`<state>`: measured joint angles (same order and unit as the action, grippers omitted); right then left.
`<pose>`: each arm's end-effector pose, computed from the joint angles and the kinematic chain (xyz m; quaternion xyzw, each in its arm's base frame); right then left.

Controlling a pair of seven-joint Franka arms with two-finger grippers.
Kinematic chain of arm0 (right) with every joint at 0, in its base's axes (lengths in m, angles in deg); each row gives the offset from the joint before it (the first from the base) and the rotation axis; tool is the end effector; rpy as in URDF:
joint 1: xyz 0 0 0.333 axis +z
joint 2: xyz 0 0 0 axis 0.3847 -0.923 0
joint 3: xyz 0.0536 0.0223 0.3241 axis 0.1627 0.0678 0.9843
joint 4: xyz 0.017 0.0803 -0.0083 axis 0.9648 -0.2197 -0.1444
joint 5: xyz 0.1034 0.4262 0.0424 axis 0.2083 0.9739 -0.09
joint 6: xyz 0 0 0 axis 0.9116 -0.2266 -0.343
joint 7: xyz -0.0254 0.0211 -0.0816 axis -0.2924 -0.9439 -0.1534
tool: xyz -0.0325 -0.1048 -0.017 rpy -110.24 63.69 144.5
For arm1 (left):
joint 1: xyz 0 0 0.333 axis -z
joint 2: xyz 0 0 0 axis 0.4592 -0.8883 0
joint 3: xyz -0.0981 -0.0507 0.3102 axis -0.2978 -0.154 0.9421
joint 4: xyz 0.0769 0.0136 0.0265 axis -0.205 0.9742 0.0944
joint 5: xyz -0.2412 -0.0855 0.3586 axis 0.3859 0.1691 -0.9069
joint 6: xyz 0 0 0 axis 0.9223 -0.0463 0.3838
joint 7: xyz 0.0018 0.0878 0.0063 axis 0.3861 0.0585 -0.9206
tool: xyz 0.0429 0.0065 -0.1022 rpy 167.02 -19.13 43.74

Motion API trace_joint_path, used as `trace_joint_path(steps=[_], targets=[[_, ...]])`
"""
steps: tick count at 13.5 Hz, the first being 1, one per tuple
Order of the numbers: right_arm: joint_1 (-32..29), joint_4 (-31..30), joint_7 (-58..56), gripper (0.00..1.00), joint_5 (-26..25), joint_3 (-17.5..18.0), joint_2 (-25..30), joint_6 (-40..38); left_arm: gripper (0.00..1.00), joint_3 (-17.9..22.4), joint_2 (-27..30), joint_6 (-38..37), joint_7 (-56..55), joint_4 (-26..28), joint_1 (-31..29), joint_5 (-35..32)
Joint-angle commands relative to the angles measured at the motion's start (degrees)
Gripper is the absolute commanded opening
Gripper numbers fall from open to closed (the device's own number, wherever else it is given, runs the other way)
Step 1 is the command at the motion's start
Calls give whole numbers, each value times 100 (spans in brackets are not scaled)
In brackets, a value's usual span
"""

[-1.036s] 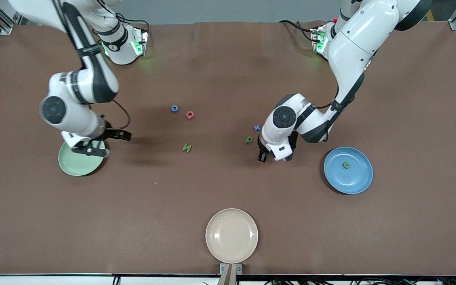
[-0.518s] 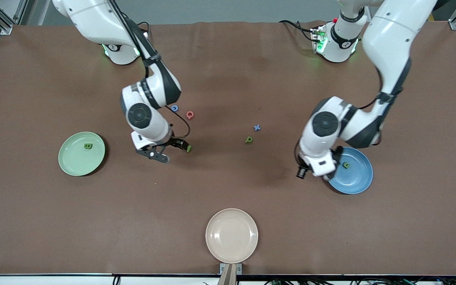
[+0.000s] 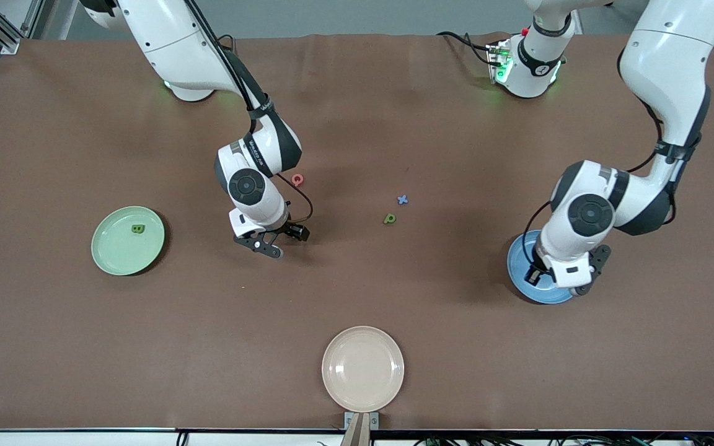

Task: Sort upper and lower case letters into plates
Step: 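Drop the m on the blue plate while the right gripper grasps N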

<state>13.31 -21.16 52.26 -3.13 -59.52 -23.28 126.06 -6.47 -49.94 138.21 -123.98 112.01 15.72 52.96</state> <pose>0.5582 0.3413 0.1467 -0.9802 0.1948 0.0341 0.0034 0.6687 -0.1096 0.2230 -0.8991 -0.4328 -0.0360 0.0545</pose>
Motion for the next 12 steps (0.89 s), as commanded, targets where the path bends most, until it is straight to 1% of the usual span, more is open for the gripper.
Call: trace_joint_path(steps=[1, 2, 4, 5, 6, 7, 8, 10, 12], targets=[[98, 82, 48, 74, 64, -20, -102, 38, 3, -56, -41, -16, 462, 45, -305, -74], [98, 82, 48, 69, 64, -11, -102, 38, 5, -56, -67, -8, 594, 45, -419, -74], [115, 99, 48, 65, 64, -20, -111, 38, 22, -56, -164, -8, 797, 45, -569, -74], [133, 99, 48, 62, 64, -11, -111, 38, 41, -47, -173, -8, 833, 45, -587, -82], [150, 117, 48, 59, 64, -11, -120, 38, 72, -47, -182, -8, 824, 45, -596, -74], [168, 152, 48, 56, 64, -11, -163, 38, 97, -47, -173, -8, 807, 45, -588, -74], [177, 152, 48, 51, 64, -20, -181, 29, 100, -55, -164, -8, 763, 45, -587, -74], [177, 152, 48, 41, 64, -20, -181, 29, 100, -82, -147, -16, 676, 45, -500, -74], [177, 152, 48, 28, 64, -20, -181, 29, 100, -248, -112, -16, 553, 45, -438, -39]])
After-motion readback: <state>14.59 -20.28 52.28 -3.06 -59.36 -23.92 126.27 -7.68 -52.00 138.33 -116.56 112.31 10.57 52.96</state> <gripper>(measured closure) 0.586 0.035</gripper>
